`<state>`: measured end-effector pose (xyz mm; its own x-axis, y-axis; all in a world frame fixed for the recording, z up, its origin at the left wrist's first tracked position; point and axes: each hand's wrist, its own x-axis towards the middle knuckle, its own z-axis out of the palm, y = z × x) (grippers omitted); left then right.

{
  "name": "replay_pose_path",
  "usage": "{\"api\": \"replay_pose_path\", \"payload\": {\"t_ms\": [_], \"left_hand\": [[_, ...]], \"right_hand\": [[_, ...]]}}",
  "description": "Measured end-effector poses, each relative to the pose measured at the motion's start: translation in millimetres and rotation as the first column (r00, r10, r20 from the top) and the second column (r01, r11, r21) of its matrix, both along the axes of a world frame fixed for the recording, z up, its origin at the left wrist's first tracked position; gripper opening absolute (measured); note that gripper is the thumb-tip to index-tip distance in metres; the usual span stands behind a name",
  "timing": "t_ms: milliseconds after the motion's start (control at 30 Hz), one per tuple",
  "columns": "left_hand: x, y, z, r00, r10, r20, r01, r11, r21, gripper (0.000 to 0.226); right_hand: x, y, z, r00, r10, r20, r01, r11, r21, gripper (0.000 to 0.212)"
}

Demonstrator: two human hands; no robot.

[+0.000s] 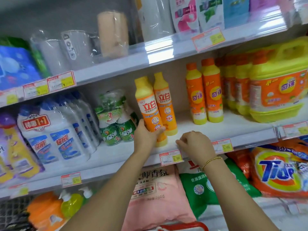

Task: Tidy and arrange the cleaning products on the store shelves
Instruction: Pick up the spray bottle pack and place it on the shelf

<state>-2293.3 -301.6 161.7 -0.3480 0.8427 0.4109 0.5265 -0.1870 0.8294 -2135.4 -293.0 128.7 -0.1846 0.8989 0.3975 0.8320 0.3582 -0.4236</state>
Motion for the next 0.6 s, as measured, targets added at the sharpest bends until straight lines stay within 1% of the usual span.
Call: {"api": "replay_pose_path", "payload": {"t_ms": [67,167,267,367,433,500,533,567,600], "left_hand": [[-5.1,4.1,0.0,1.000,0.000,0.014,0.000,1.000,-0.017,0.048],[-10.4,10.3,1.5,0.999,-0.033,0.042,0.036,0.997,-0.061,0.057],[-14.1,16.2,1.1,0.992,-0.060,0.107,0.070,0.994,-0.089,0.060],[-15.1,18.3,-0.8,0.994,-0.055,0.098,0.064,0.994,-0.088,0.059],[-15.7,16.6,-0.5,0.994,-0.080,0.077,0.088,0.990,-0.107,0.062],[-23.5,11.1,0.5,0.991,-0.112,0.071,0.121,0.984,-0.129,0.071],[-32.4,6.8,1.8,0.994,-0.094,0.060,0.100,0.989,-0.105,0.073],[-44.3,1.0,4.3,0.999,-0.032,0.038,0.034,0.999,-0.040,0.069],[-59.7,-4.6,7.0,0.998,0.064,0.013,-0.065,0.996,0.063,0.062]], "right_hand": [[-0.8,1.6,0.2,1.000,-0.015,0.009,0.015,1.000,-0.002,0.034],[-4.3,4.8,2.5,0.999,-0.041,0.013,0.041,0.999,-0.011,0.033],[-12.2,6.7,3.6,0.998,-0.048,0.029,0.048,0.999,0.004,0.031],[-18.5,9.2,2.0,0.999,-0.046,0.028,0.046,0.999,0.003,0.030],[-21.9,8.5,3.6,0.999,-0.037,0.018,0.037,0.999,-0.003,0.028],[-30.6,3.6,6.7,0.999,0.003,-0.047,-0.001,0.999,0.048,0.024],[-38.2,-0.8,8.3,0.996,0.036,-0.085,-0.027,0.995,0.100,0.023],[-48.2,-5.0,9.1,0.991,0.077,-0.111,-0.060,0.987,0.151,0.023],[-59.7,-8.6,8.8,0.984,0.124,-0.124,-0.099,0.976,0.193,0.023]]}}
